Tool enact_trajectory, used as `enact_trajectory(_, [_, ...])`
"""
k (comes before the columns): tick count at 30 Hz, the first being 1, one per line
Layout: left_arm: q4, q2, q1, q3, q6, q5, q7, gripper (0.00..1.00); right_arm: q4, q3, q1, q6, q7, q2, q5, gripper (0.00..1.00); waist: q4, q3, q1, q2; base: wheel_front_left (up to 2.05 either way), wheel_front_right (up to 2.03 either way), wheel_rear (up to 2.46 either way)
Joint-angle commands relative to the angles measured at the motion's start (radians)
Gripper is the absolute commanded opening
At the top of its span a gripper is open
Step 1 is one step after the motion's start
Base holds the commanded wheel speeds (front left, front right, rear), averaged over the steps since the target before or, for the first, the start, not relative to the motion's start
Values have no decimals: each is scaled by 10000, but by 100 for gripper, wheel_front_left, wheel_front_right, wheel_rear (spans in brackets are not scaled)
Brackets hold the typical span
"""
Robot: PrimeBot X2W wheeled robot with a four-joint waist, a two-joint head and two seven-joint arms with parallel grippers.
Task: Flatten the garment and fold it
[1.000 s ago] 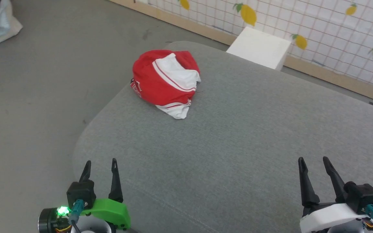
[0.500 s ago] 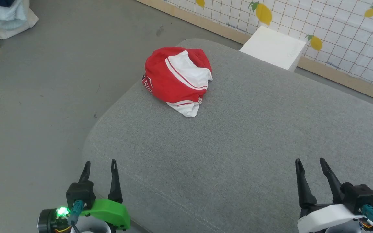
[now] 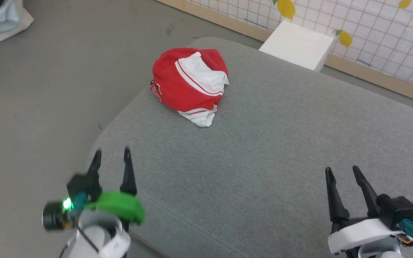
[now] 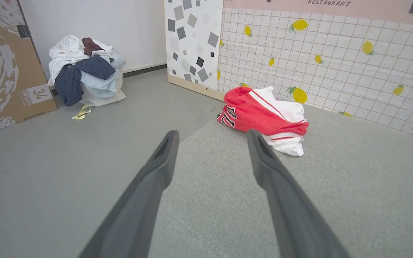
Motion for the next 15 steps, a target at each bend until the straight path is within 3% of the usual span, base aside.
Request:
enact_trajectory(1, [99,86,-556,29,-141,-185,112,100,-112,28,-184,-15,51,3,-79,100,-165,200,-1,0,0,0,0])
enact_trajectory(8, [1291,385,-2925,324,-914,-906,785,100,-584,11,-523,-15,338,3,-450,100,-737,1046,-1,0,0,0,0])
enact_trajectory(15, [3055,666,-5576,822,-1590,-2055,2389,100,-1345,-47,-981,-15,788,-4,-943,100,-1605,2485,-1,0,0,0,0])
